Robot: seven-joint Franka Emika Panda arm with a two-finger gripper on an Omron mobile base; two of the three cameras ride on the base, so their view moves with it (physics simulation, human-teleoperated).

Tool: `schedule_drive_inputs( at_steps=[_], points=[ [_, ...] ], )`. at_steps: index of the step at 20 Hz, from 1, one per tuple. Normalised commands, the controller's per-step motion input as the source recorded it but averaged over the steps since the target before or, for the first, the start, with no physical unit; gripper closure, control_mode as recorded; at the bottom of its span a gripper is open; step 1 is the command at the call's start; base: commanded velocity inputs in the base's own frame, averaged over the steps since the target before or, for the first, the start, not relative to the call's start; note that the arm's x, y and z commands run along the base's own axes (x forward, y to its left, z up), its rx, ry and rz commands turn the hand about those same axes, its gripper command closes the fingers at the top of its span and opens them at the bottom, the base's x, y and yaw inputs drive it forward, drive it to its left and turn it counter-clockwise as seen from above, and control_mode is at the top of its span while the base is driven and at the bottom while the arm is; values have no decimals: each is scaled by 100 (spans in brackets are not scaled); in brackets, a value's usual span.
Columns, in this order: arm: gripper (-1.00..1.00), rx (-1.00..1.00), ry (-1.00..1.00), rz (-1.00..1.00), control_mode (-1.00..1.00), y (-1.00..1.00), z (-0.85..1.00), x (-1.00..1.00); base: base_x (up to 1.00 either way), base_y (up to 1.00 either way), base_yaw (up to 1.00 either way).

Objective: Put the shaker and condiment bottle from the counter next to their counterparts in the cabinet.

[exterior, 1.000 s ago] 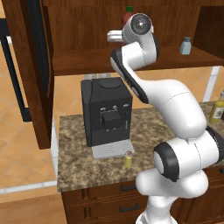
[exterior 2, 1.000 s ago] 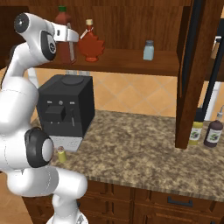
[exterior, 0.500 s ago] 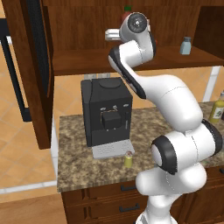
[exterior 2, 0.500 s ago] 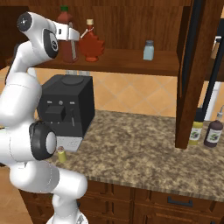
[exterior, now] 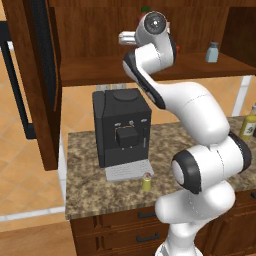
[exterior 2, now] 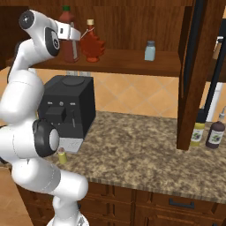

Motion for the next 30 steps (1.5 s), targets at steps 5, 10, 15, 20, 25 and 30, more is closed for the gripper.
schedule_drive_inputs(
  at_steps=[5,10,15,20,25,30],
  points=[
    [-100,6,0,0,-100,4,0,-69,0,0,0],
    [-100,7,0,0,-100,1,0,-84,0,0,0],
    [-100,6,0,0,-100,0,0,-59,0,0,0],
    [-100,5,0,0,-100,0,0,-53,0,0,0],
    [-100,8,2,3,-100,-4,2,-60,0,0,0],
    [-100,8,0,7,-100,-23,0,-71,0,0,0]
  ],
)
